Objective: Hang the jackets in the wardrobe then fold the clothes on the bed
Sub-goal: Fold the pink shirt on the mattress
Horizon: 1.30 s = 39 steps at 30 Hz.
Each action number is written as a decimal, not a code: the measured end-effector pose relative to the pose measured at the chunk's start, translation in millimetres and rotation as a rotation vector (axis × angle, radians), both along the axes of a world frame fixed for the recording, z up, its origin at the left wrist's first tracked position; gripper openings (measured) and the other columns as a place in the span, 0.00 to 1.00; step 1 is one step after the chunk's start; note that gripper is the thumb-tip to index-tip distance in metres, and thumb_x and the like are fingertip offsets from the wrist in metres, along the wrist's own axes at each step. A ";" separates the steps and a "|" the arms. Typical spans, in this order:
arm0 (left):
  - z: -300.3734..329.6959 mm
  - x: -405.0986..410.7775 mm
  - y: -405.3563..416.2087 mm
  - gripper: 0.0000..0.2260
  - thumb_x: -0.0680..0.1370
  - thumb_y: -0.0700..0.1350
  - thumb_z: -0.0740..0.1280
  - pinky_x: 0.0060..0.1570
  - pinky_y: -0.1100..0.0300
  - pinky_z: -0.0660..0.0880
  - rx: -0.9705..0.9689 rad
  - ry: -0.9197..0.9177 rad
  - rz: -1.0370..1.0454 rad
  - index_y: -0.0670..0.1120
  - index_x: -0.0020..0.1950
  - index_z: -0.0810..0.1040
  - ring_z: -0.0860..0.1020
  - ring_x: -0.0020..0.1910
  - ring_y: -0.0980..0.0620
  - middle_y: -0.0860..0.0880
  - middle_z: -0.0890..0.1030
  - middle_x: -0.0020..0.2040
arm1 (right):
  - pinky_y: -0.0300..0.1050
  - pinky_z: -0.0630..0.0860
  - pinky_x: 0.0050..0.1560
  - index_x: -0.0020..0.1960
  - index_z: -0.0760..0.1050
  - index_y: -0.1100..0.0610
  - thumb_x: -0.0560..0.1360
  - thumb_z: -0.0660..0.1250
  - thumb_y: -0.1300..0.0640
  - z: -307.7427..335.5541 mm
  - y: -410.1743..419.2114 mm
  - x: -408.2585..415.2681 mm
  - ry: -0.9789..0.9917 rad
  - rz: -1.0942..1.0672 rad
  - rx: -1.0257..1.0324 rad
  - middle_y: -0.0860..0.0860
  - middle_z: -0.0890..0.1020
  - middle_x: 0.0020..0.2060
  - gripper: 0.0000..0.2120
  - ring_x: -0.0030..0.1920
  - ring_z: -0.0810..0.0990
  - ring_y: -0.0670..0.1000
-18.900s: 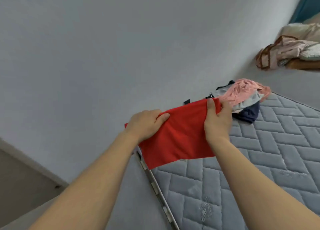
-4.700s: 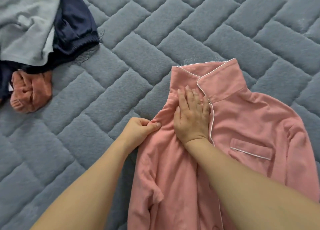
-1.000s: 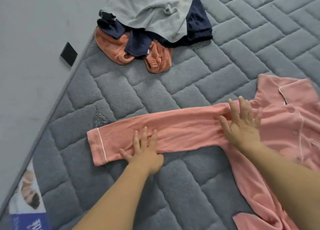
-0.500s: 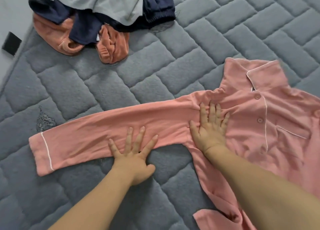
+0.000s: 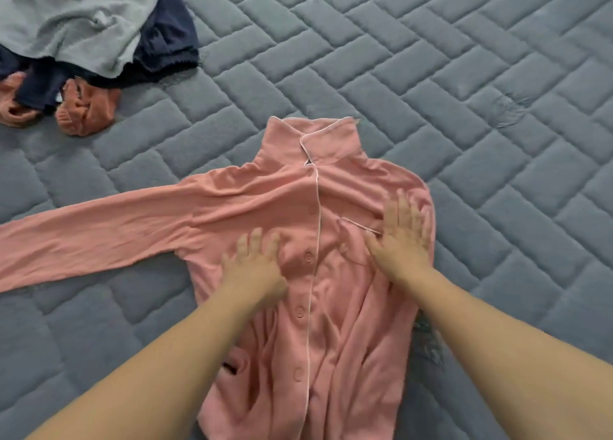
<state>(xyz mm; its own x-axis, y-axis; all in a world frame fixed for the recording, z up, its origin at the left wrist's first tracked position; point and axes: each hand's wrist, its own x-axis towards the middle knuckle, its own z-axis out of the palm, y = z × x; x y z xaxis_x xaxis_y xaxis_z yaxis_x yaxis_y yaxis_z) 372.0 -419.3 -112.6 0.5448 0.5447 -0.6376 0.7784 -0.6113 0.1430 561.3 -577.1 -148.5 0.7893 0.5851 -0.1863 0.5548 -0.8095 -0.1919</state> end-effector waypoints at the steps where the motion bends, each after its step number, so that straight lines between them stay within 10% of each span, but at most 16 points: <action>1: -1.8 24.8 -10.9 0.39 0.75 0.49 0.60 0.74 0.36 0.48 -0.004 -0.047 -0.002 0.57 0.79 0.40 0.41 0.78 0.45 0.50 0.40 0.80 | 0.59 0.34 0.74 0.79 0.39 0.52 0.77 0.58 0.38 -1.9 -23.6 17.9 0.033 -0.044 -0.062 0.53 0.40 0.78 0.42 0.77 0.37 0.55; 8: -50.0 140.2 -92.5 0.47 0.72 0.52 0.63 0.51 0.16 0.37 -0.031 0.157 -0.013 0.62 0.73 0.26 0.18 0.67 0.37 0.53 0.22 0.73 | 0.56 0.26 0.72 0.79 0.36 0.54 0.69 0.43 0.24 -44.5 -88.4 60.0 0.092 0.043 -0.129 0.54 0.39 0.78 0.50 0.76 0.32 0.53; 14: -84.7 149.8 -91.3 0.47 0.70 0.54 0.57 0.45 0.16 0.32 0.058 0.168 0.101 0.62 0.59 0.12 0.13 0.61 0.38 0.52 0.09 0.56 | 0.59 0.38 0.75 0.78 0.54 0.60 0.72 0.48 0.31 -62.1 -93.9 64.6 -0.044 0.113 -0.029 0.57 0.55 0.78 0.44 0.78 0.50 0.57; 26: -97.4 147.9 -91.9 0.54 0.56 0.49 0.57 0.42 0.19 0.28 0.139 0.166 0.049 0.63 0.63 0.15 0.15 0.64 0.39 0.53 0.10 0.59 | 0.62 0.48 0.73 0.74 0.64 0.64 0.77 0.49 0.45 -65.8 -96.7 63.3 -0.058 0.066 0.130 0.59 0.62 0.75 0.32 0.75 0.60 0.59; 32: -93.5 149.3 -92.1 0.52 0.63 0.50 0.59 0.45 0.19 0.30 0.157 0.133 0.043 0.64 0.57 0.12 0.13 0.61 0.42 0.54 0.14 0.63 | 0.59 0.46 0.75 0.50 0.76 0.60 0.75 0.54 0.43 -68.8 -98.8 63.7 -0.063 0.050 0.255 0.59 0.67 0.72 0.22 0.74 0.61 0.59; 36: -61.6 133.6 -125.2 0.40 0.71 0.49 0.57 0.63 0.23 0.48 0.310 -0.010 -0.002 0.57 0.78 0.39 0.39 0.76 0.42 0.47 0.40 0.76 | 0.56 0.44 0.76 0.43 0.77 0.59 0.74 0.57 0.42 -54.2 -105.5 67.2 0.052 0.072 0.370 0.55 0.71 0.69 0.21 0.73 0.63 0.56; 39: -41.5 101.3 -191.5 0.23 0.71 0.53 0.59 0.57 0.42 0.66 0.513 -0.371 -0.165 0.46 0.63 0.71 0.70 0.59 0.41 0.43 0.69 0.63 | 0.55 0.58 0.70 0.41 0.78 0.61 0.72 0.64 0.47 -38.7 -117.4 83.4 0.254 0.102 0.463 0.53 0.79 0.56 0.16 0.62 0.73 0.54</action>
<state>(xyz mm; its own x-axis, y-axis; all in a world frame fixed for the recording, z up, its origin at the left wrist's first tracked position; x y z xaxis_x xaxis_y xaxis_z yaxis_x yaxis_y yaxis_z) 473.3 -610.9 -154.1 0.7812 0.6201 -0.0725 0.6236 -0.7807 0.0420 644.6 -694.5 -187.2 0.6876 0.7229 -0.0680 0.5160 -0.5523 -0.6548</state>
